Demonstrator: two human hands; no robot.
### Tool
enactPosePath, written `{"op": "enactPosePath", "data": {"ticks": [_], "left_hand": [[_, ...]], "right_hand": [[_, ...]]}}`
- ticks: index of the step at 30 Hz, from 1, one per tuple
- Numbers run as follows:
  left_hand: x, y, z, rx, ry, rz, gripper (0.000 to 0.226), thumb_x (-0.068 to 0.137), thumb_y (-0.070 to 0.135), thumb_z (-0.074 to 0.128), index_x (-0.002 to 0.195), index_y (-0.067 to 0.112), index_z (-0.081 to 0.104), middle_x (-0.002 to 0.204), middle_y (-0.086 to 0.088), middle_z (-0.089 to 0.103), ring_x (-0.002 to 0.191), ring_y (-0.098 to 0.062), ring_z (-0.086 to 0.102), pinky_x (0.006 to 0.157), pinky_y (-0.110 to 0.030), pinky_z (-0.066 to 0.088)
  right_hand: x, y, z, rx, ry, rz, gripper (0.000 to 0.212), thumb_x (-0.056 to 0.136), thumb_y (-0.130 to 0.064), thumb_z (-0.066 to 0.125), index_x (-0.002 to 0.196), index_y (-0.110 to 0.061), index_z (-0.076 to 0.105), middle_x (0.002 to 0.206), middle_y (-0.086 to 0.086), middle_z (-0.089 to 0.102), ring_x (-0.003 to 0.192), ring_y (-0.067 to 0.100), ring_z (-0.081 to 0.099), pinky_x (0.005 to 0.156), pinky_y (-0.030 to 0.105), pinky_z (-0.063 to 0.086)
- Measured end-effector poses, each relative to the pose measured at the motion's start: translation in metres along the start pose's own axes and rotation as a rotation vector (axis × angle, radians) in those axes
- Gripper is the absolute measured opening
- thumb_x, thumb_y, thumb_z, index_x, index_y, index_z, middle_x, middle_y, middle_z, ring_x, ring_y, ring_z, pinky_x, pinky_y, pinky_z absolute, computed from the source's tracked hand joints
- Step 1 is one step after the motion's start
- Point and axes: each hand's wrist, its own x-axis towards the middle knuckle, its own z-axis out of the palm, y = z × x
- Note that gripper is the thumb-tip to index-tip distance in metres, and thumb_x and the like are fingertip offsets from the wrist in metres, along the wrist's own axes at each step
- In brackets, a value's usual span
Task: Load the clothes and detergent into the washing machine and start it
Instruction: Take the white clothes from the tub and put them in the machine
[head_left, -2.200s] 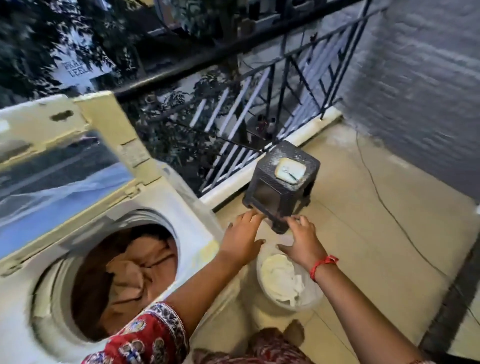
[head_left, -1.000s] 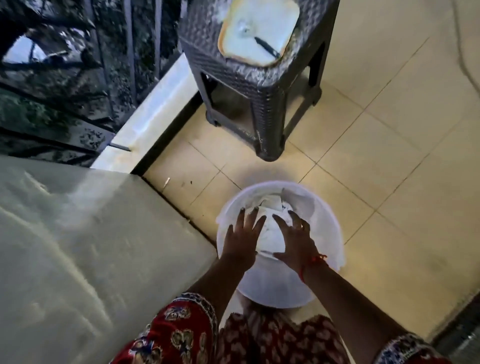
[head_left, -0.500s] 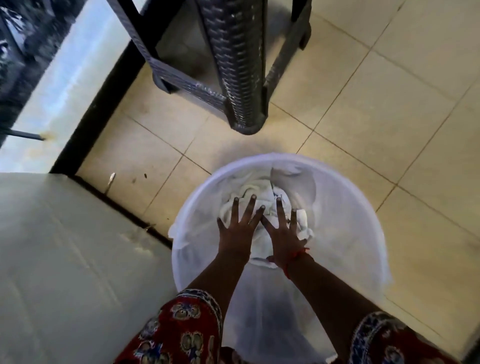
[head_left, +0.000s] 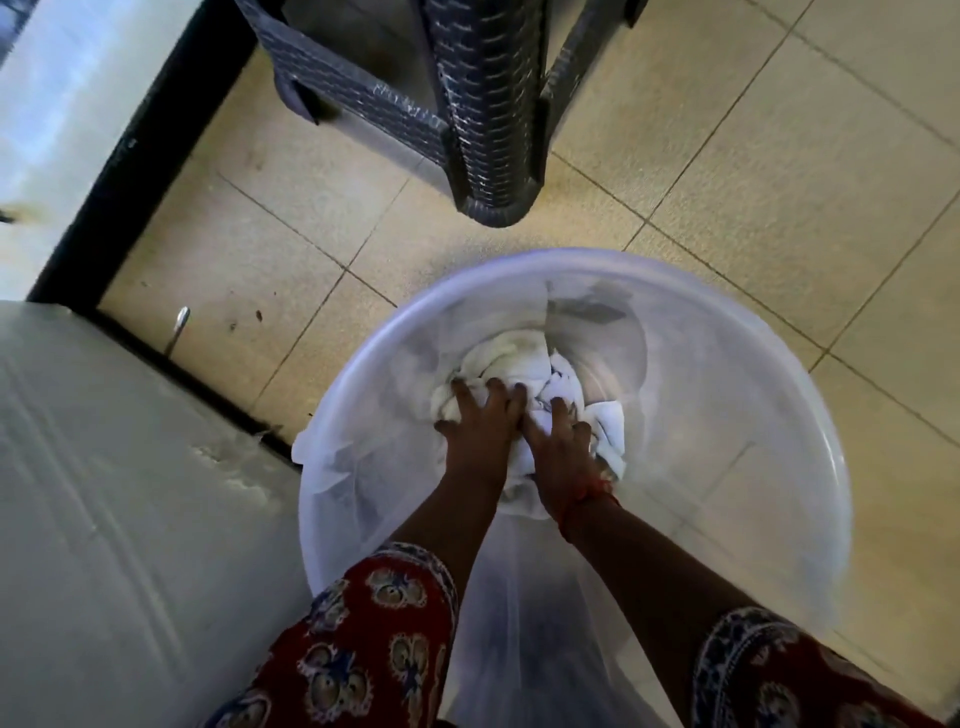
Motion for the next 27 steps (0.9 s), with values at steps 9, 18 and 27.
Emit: {"op": "enactPosePath", "data": {"ticks": [9, 18, 27], "left_hand": [[-0.057, -0.009, -0.065, -0.618, 0.112, 0.039, 0.038, 0.086, 0.024, 0.044, 0.122, 0.015, 0.054, 0.125, -0.012, 0.058, 0.115, -0.043, 0.05, 0.085, -0.052, 0.049], [-0.169, -0.02, -0.215, -0.457, 0.151, 0.142, 0.044, 0.07, 0.031, 0.043, 0.11, 0.019, 0.06, 0.109, -0.002, 0.064, 0.11, -0.027, 0.058, 0.084, -0.038, 0.042], [-0.299, -0.012, -0.403, -0.481, 0.229, 0.126, 0.058, 0.065, 0.036, 0.03, 0.118, 0.026, 0.051, 0.119, 0.002, 0.051, 0.105, -0.027, 0.05, 0.083, -0.034, 0.043]], "right_hand": [[-0.047, -0.02, -0.067, 0.218, 0.117, -0.07, 0.034, 0.081, -0.023, 0.043, 0.107, -0.02, 0.066, 0.102, 0.015, 0.067, 0.088, 0.036, 0.064, 0.068, 0.042, 0.055], [-0.15, -0.034, -0.242, 0.349, 0.067, -0.05, 0.048, 0.08, -0.045, 0.039, 0.118, -0.028, 0.063, 0.121, 0.015, 0.057, 0.097, 0.041, 0.059, 0.084, 0.043, 0.051], [-0.256, -0.043, -0.41, 0.307, 0.171, -0.108, 0.073, 0.058, -0.038, 0.085, 0.117, -0.051, 0.044, 0.118, -0.012, 0.031, 0.086, 0.023, 0.052, 0.073, 0.023, 0.039]]}}
